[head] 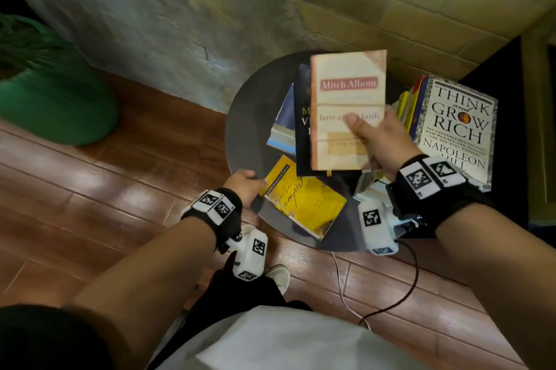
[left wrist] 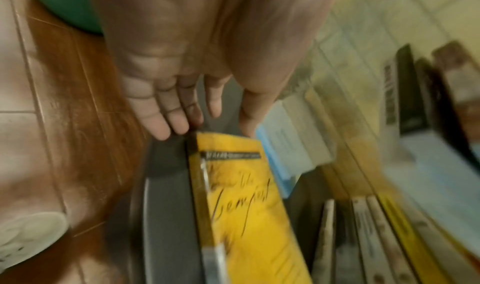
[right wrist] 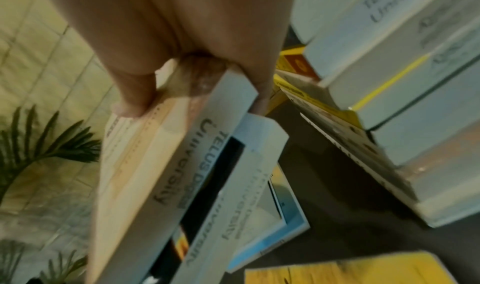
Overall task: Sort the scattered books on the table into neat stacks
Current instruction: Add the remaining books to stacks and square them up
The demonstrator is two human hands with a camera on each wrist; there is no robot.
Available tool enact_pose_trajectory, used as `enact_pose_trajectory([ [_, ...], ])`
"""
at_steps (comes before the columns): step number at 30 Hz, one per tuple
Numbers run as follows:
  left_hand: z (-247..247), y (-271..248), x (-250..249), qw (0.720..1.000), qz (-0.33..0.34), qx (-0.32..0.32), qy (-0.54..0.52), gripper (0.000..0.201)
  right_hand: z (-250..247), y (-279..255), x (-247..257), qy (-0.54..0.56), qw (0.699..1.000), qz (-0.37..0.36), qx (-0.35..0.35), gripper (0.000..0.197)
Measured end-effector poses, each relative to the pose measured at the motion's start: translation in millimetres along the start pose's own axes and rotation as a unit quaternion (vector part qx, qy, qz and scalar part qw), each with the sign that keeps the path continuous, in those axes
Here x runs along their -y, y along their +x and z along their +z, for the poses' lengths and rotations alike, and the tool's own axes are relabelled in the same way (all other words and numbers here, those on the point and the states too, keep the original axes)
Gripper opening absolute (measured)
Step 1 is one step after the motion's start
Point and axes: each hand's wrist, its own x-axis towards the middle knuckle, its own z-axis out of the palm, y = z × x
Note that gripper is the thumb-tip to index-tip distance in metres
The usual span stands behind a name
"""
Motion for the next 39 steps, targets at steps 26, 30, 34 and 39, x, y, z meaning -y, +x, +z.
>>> enact_pose_trajectory([
  [26,-33.9,21.2,22.3,0.988,-0.111,0.033,0.100,0.069,10.6,7.3,-7.3,-0.025,0.999,0.037,0.015,0.034],
  [30,-72.5,12.3,-13.4,0.995,0.017,0.045,0.085,0.054,9.5,4.5,-0.1,-0.012,0.999,0.035,0.006,0.037],
  [34,-94.9,-7.5,-69.6,0.992,0.090,0.068,0.057,0.028,6.9,4.9,14.6,0.024,0.999,0.013,-0.032,0.040],
  [39,-79.3,-0.2,-129.9,0.986,0.160,0.042,0.019,0.036,0.1,13.1,20.6,0.073,0.994,-0.006,-0.084,0.049],
])
